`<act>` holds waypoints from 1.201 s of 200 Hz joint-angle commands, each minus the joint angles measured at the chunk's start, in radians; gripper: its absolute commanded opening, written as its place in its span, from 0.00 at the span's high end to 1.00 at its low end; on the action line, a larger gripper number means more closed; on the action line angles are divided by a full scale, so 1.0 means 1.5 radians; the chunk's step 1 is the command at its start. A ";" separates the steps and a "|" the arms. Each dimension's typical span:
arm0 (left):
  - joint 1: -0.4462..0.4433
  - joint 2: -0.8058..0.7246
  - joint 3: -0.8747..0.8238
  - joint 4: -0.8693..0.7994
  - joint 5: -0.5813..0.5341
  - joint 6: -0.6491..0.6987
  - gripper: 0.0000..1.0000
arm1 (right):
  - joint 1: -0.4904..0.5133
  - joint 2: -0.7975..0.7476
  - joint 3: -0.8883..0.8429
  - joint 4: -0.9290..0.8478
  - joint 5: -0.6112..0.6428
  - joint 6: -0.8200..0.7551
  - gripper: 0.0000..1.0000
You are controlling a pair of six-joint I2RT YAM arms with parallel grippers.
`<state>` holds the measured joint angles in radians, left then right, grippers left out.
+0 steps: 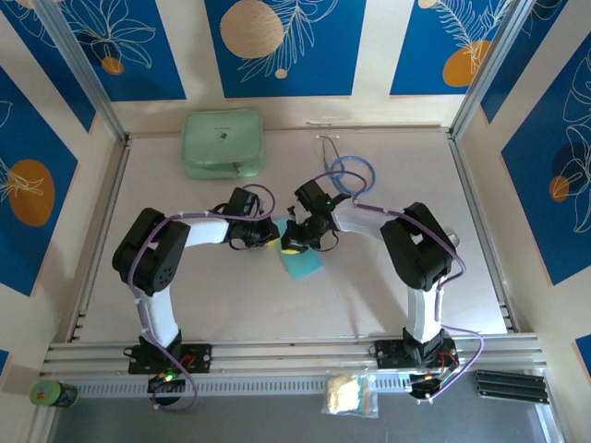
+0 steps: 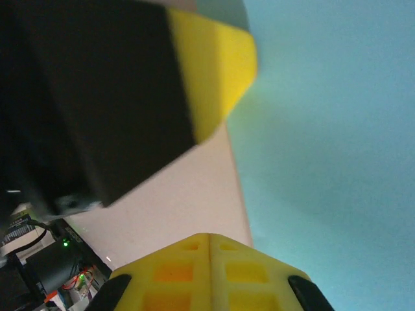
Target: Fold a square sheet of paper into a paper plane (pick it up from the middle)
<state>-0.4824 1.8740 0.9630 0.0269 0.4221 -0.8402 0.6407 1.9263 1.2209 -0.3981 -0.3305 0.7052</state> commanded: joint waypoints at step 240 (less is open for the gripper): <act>0.003 0.021 -0.032 0.017 0.004 -0.036 0.93 | 0.029 -0.109 -0.226 -0.002 -0.022 -0.015 1.00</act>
<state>-0.4824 1.8740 0.9234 0.1127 0.4450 -0.9154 0.6777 1.8072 0.9356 -0.3370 -0.3561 0.6781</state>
